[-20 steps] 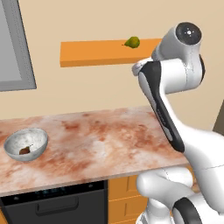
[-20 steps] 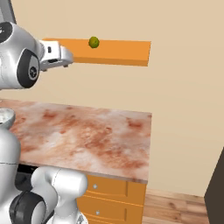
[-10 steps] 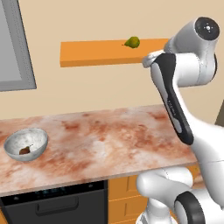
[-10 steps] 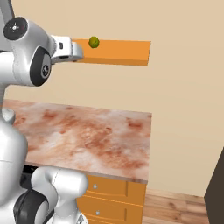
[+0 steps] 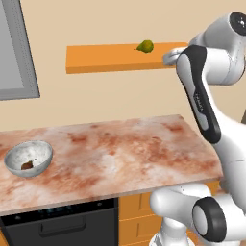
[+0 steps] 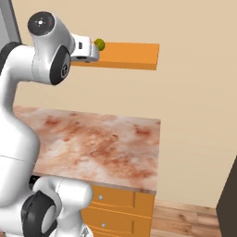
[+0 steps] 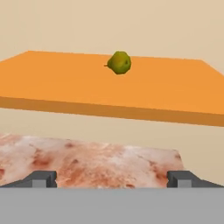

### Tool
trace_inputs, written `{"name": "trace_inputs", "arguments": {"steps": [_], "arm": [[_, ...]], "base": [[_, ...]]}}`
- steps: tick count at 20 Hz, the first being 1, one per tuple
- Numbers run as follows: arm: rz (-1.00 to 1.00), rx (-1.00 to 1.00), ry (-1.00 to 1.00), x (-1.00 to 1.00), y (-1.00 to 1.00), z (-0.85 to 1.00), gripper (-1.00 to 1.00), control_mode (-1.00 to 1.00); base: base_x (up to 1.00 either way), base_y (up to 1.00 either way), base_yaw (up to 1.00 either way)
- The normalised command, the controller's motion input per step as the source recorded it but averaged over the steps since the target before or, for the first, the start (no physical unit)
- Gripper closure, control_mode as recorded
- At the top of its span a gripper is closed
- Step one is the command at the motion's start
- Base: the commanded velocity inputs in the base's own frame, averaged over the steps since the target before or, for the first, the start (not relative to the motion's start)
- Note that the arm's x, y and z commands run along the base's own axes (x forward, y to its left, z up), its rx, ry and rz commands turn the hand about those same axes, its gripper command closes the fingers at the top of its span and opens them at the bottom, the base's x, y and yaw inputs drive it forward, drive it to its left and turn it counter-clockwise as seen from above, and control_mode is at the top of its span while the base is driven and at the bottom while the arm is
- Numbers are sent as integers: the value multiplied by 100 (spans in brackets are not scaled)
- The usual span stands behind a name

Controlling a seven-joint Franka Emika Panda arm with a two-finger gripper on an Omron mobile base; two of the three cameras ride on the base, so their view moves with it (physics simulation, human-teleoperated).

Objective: Pick the pears from the cabinet and place them in one bowl. Pick the orange from the sink and place it in the other bowl.

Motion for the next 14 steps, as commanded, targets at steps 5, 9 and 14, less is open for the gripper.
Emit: {"name": "trace_inputs", "arguments": {"steps": [5,9,14], "arm": [[1,7,0,29,-21,0,-100,-100],[0,1,0,32,-17,0,-100,-100],[0,0,1,37,-17,0,-100,-100]], "base": [[0,0,0],[0,0,0],[0,0,0]]}}
